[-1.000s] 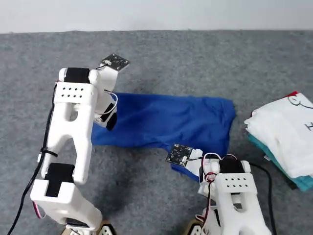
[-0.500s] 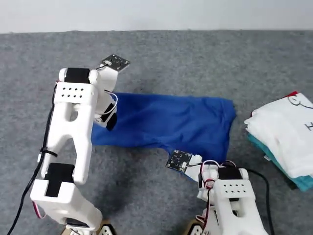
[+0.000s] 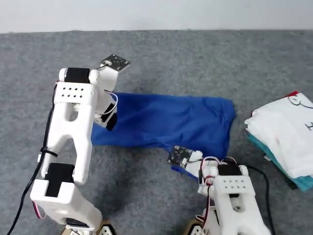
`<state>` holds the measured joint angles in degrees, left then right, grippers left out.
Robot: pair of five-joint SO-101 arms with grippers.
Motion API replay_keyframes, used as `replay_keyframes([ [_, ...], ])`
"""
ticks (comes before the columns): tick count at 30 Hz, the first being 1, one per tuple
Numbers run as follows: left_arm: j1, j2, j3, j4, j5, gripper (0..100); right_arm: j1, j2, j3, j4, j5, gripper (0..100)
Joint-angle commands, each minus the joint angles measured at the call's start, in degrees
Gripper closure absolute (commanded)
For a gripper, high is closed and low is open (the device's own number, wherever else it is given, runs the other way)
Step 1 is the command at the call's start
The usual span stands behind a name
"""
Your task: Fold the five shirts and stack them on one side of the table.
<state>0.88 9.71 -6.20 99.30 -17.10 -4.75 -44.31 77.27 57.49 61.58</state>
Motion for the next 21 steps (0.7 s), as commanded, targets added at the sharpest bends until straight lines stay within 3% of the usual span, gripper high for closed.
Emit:
replay_keyframes([
  [1, 0.0, -2.81, -0.22, 1.41, -0.44, 86, 0.84, 7.16, -2.11, -2.59, 0.53, 96.0],
  [5, 0.0, -2.81, -0.22, 1.41, -0.44, 86, 3.21, 17.27, -8.97, -2.59, 0.62, 98.7],
  [10, 0.0, -2.73, -0.22, 1.41, -0.44, 86, 2.95, 27.3, -21.71, 5.93, 0.79, 98.7],
  [21, 0.0, -2.73, -0.22, 1.41, -0.44, 86, 3.12, 35.47, -45.1, 15.52, 0.88, 98.8],
])
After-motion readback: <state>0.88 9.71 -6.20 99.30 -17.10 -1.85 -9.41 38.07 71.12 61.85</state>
